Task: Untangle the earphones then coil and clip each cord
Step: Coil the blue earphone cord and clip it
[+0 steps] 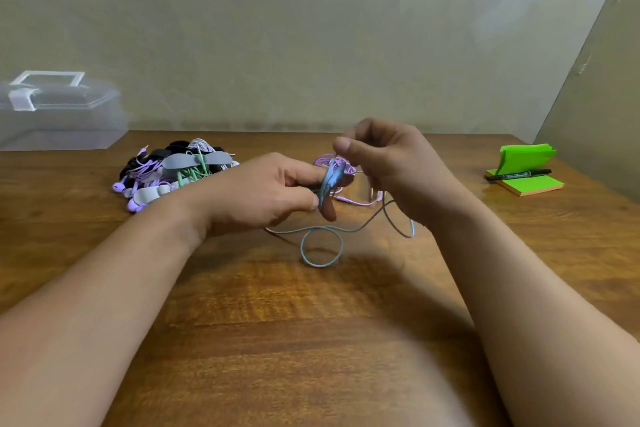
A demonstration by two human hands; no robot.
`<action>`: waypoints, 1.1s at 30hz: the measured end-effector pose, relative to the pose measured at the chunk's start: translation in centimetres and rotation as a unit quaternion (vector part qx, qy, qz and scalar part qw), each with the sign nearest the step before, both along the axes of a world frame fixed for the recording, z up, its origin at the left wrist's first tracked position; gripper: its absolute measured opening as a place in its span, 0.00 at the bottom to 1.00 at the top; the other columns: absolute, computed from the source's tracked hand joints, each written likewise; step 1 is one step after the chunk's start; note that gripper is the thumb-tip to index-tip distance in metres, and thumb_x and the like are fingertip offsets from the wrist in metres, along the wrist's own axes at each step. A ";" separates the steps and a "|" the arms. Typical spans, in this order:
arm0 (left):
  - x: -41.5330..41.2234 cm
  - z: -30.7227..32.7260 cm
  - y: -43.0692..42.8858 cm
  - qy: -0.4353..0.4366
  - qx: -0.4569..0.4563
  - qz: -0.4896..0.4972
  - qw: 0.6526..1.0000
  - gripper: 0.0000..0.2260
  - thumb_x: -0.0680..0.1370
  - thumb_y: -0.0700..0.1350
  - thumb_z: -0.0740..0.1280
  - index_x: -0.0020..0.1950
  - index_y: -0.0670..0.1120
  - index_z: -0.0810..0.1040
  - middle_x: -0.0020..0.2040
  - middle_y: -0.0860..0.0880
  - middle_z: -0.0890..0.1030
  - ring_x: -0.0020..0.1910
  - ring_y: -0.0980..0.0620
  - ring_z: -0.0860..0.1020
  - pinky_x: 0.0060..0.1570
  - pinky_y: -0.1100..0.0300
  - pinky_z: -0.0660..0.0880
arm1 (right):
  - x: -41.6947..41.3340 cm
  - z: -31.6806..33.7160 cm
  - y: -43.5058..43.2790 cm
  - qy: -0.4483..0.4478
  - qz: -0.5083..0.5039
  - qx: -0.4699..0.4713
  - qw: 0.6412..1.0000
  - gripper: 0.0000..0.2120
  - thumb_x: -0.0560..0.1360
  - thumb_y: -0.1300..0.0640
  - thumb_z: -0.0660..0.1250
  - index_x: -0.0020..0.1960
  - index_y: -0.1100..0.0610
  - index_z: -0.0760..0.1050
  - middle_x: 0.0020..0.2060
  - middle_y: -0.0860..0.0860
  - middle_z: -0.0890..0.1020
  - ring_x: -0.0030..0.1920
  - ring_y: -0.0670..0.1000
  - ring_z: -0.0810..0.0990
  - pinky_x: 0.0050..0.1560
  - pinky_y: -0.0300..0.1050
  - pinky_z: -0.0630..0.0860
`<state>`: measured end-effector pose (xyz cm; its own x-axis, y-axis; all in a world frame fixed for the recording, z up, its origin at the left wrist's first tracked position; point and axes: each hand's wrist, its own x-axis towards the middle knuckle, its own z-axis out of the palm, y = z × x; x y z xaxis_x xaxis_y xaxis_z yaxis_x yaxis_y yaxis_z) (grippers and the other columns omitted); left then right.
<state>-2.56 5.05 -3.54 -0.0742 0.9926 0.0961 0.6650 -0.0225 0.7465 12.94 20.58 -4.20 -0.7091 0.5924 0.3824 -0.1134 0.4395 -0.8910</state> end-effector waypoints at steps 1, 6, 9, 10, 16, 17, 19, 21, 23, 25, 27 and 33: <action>0.2 0.1 -0.1 -0.045 -0.004 -0.022 0.999 0.11 0.83 0.34 0.62 0.57 0.41 0.85 0.29 0.58 0.76 0.24 0.56 0.63 0.26 0.64 0.59 | 0.1 0.0 0.3 0.007 0.022 -0.043 0.999 0.06 0.80 0.59 0.72 0.45 0.58 0.79 0.30 0.47 0.76 0.27 0.43 0.68 0.29 0.37 0.63; -0.1 0.0 0.4 -0.225 0.083 -0.039 0.970 0.14 0.81 0.44 0.64 0.65 0.48 0.82 0.56 0.48 0.86 0.22 0.56 0.60 0.23 0.66 0.54 | -0.9 -1.6 -0.2 -0.001 0.117 -0.146 0.982 0.09 0.84 0.58 0.65 0.46 0.57 0.78 0.30 0.49 0.73 0.25 0.43 0.60 0.26 0.36 0.56; -1.1 -0.6 1.1 -0.266 0.138 0.045 0.953 0.15 0.82 0.44 0.65 0.69 0.50 0.80 0.54 0.48 0.86 0.21 0.58 0.60 0.25 0.62 0.52 | -1.7 -2.0 -1.3 -0.053 0.098 -0.089 0.990 0.13 0.85 0.51 0.64 0.48 0.57 0.80 0.33 0.50 0.76 0.27 0.44 0.64 0.27 0.37 0.60; -1.4 -0.8 1.4 -0.260 0.153 0.075 0.950 0.16 0.84 0.42 0.64 0.71 0.50 0.78 0.51 0.49 0.86 0.21 0.58 0.60 0.25 0.63 0.53 | -1.7 -2.0 -1.5 -0.083 0.071 -0.043 0.993 0.13 0.85 0.50 0.65 0.50 0.57 0.81 0.32 0.49 0.77 0.27 0.44 0.66 0.28 0.38 0.62; -1.9 -0.8 1.6 -0.082 0.181 0.185 0.962 0.09 0.83 0.37 0.66 0.56 0.45 0.86 0.69 0.58 0.78 0.50 0.75 0.77 0.45 0.76 0.73 | -1.1 -0.9 -2.8 -0.172 0.028 0.139 0.975 0.11 0.84 0.51 0.66 0.52 0.57 0.84 0.31 0.45 0.76 0.27 0.41 0.70 0.30 0.33 0.65; -1.9 -1.1 1.6 -0.035 0.176 0.179 0.967 0.09 0.82 0.39 0.67 0.55 0.48 0.86 0.68 0.61 0.78 0.55 0.75 0.77 0.54 0.74 0.74 | -1.0 -0.7 -2.8 -0.180 0.020 0.174 0.968 0.12 0.84 0.50 0.66 0.50 0.58 0.83 0.30 0.46 0.74 0.28 0.42 0.69 0.29 0.34 0.63; -1.8 -1.7 1.4 0.075 0.152 0.156 0.973 0.08 0.82 0.43 0.68 0.58 0.51 0.86 0.54 0.62 0.83 0.45 0.71 0.78 0.53 0.63 0.77 | -0.9 -0.5 -2.6 -0.189 0.000 0.223 0.956 0.13 0.83 0.49 0.68 0.43 0.55 0.81 0.27 0.45 0.71 0.28 0.45 0.66 0.29 0.38 0.61; -1.8 -1.8 1.4 0.168 0.118 0.123 0.971 0.06 0.83 0.45 0.66 0.56 0.49 0.83 0.39 0.52 0.81 0.34 0.59 0.73 0.42 0.52 0.75 | -0.6 -0.2 -2.2 -0.183 -0.024 0.233 0.955 0.13 0.80 0.49 0.71 0.38 0.51 0.79 0.26 0.44 0.72 0.29 0.44 0.68 0.29 0.37 0.62; -1.5 -1.6 1.1 0.187 0.079 0.099 0.974 0.06 0.83 0.45 0.65 0.50 0.49 0.81 0.34 0.52 0.76 0.32 0.55 0.70 0.36 0.52 0.70 | -0.2 0.1 -1.8 -0.166 -0.041 0.229 0.958 0.10 0.77 0.50 0.75 0.38 0.49 0.80 0.29 0.43 0.77 0.30 0.42 0.71 0.30 0.35 0.64; -0.6 -1.3 0.9 0.180 0.045 0.077 0.980 0.07 0.82 0.45 0.65 0.48 0.54 0.81 0.33 0.54 0.77 0.30 0.58 0.71 0.35 0.58 0.68 | 0.2 0.5 -1.4 -0.134 -0.039 0.215 0.967 0.06 0.78 0.52 0.75 0.43 0.51 0.81 0.33 0.45 0.81 0.31 0.40 0.74 0.32 0.34 0.67; -0.2 -1.2 0.8 0.174 0.017 0.057 0.983 0.08 0.83 0.48 0.67 0.46 0.59 0.80 0.38 0.56 0.81 0.36 0.59 0.76 0.40 0.59 0.71 | 0.2 0.5 -1.0 -0.105 -0.012 0.180 0.978 0.04 0.79 0.55 0.74 0.47 0.55 0.82 0.36 0.50 0.83 0.31 0.40 0.75 0.34 0.36 0.70; -0.6 -0.1 0.1 0.053 0.004 -0.041 0.998 0.13 0.84 0.47 0.67 0.42 0.46 0.84 0.32 0.49 0.69 0.29 0.57 0.65 0.31 0.63 0.62 | 0.3 0.1 -0.2 -0.051 0.082 0.072 0.993 0.04 0.82 0.59 0.70 0.50 0.59 0.79 0.41 0.57 0.85 0.37 0.48 0.79 0.38 0.41 0.74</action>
<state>-3.17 5.14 -3.63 0.0184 0.9941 0.1066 0.7357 -0.0856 0.6718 13.26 20.42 -4.10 -0.8312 0.4099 0.3755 -0.1057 0.5467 -0.8307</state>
